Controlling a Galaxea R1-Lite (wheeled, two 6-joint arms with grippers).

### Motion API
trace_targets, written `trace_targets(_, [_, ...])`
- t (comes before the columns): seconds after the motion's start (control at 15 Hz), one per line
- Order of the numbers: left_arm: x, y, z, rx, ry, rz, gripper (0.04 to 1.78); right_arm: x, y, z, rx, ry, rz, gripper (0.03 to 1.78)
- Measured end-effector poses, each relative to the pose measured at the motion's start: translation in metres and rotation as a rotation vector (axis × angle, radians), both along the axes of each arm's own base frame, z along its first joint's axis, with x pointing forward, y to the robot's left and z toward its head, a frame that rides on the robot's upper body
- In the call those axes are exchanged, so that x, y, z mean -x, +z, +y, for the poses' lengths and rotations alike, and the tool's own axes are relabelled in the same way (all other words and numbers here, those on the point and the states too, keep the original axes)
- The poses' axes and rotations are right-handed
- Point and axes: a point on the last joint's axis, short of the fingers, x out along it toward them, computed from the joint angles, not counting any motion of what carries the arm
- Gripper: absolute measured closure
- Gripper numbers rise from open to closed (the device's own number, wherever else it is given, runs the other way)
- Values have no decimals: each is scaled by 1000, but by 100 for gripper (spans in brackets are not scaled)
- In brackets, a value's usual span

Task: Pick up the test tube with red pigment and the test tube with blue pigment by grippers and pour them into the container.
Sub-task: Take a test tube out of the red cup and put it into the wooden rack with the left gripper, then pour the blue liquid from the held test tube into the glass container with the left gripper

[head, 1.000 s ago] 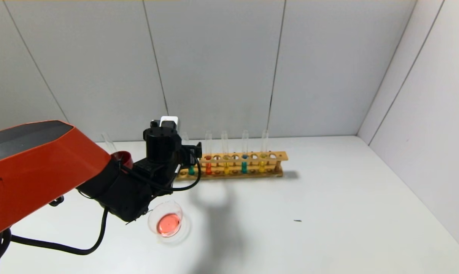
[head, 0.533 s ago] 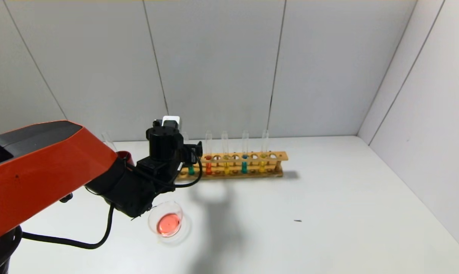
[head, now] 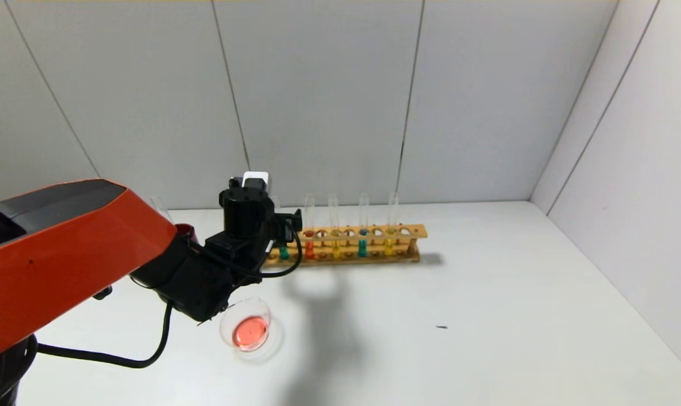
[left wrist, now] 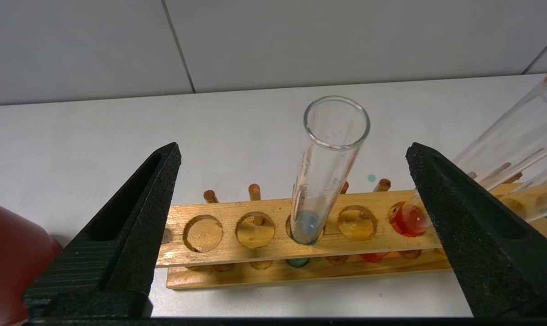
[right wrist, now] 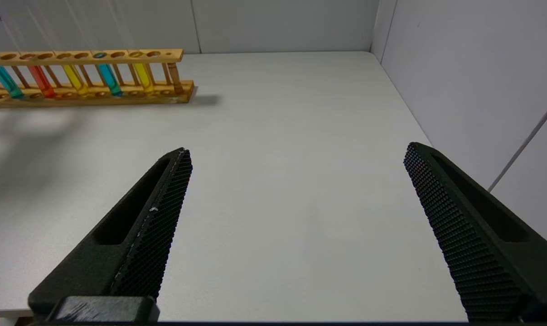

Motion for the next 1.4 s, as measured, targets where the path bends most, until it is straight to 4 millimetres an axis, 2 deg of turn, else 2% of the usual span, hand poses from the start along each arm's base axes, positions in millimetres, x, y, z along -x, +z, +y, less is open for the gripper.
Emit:
trace_targets(0.2, [-2, -1, -1, -4, 0, -2, 8, 0, 0, 0, 0, 0, 0, 10])
trace_targets(0.4, [-4, 1, -2, -16, -4, -11, 29, 0, 0, 0, 0, 0, 0, 10])
trace_targets(0.53, [-5, 2, -3, -20, -6, -18, 55, 0, 0, 0, 0, 0, 0, 10])
trace_targets(0.8, [-6, 3, -5, -18, -8, -24, 127, 0, 0, 0, 0, 0, 0, 10])
trace_targets(0.93, [-5, 3, -5, -19, -10, -23, 150, 0, 0, 0, 0, 0, 0, 10])
trace_targets(1.4, [7, 0, -3, -24, -12, -3, 151, 0, 0, 0, 0, 0, 0, 10])
